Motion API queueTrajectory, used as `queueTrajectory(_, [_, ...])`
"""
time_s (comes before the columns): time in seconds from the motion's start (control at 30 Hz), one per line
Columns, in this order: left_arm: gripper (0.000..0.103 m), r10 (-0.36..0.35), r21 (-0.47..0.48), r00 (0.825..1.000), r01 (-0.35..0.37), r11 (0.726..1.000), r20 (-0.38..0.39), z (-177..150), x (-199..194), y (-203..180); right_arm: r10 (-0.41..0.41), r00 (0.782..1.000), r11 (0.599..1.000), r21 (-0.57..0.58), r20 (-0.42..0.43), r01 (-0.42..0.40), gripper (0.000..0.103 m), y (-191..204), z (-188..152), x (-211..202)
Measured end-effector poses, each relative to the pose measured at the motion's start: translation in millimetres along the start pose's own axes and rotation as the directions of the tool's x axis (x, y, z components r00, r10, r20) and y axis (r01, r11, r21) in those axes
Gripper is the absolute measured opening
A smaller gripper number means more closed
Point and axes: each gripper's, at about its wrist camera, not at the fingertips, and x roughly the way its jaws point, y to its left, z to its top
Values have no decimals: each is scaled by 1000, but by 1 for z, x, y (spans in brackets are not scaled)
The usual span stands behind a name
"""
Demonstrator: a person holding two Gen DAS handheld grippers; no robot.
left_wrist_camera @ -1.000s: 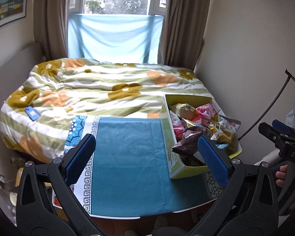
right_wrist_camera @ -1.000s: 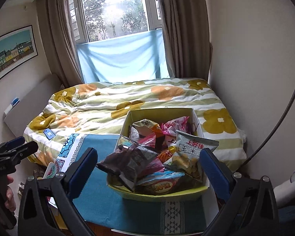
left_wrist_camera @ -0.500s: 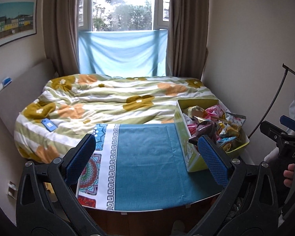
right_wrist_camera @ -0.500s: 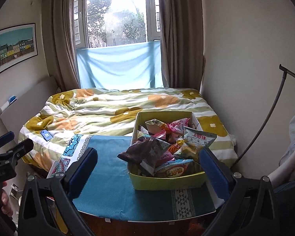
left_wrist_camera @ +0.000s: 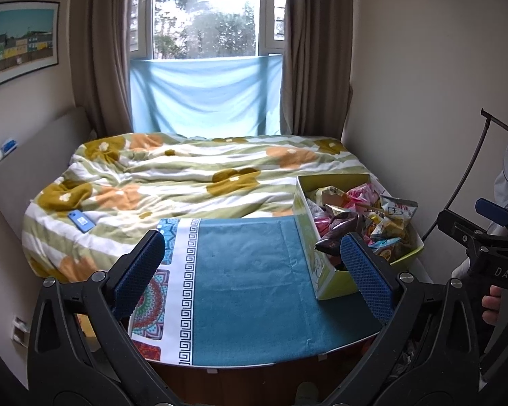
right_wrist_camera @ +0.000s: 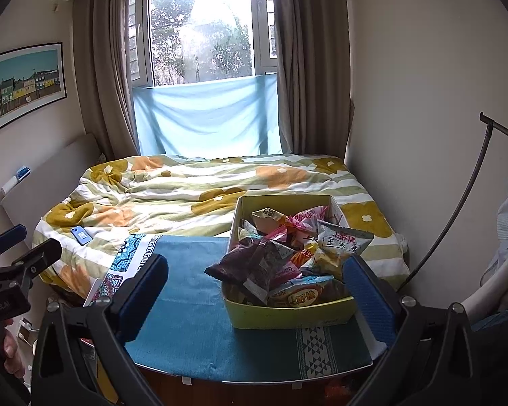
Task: Organize snacks
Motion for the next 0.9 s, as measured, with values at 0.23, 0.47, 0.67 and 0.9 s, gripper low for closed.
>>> queueTrajectory(0.23, [103,5,2,1000,-5,1000,2,0,0,-1,0,1000,1000,1,-1,0,103,0,0,0])
queueTrajectory(0.47, [103,8,0,1000,-8,1000,-1,1,3,-1,0,1000,1000,0,1,0,103,0,0,1])
queueTrajectory(0.67, [103,4,-2,1000,-4,1000,-4,1,2,0,5,1000,1000,4,-1,-5,103,-2,1,2])
queueTrajectory(0.9, [103,9,-4,1000,-9,1000,3,1,1,4,6,1000,1000,5,-3,-6,103,-1,2,3])
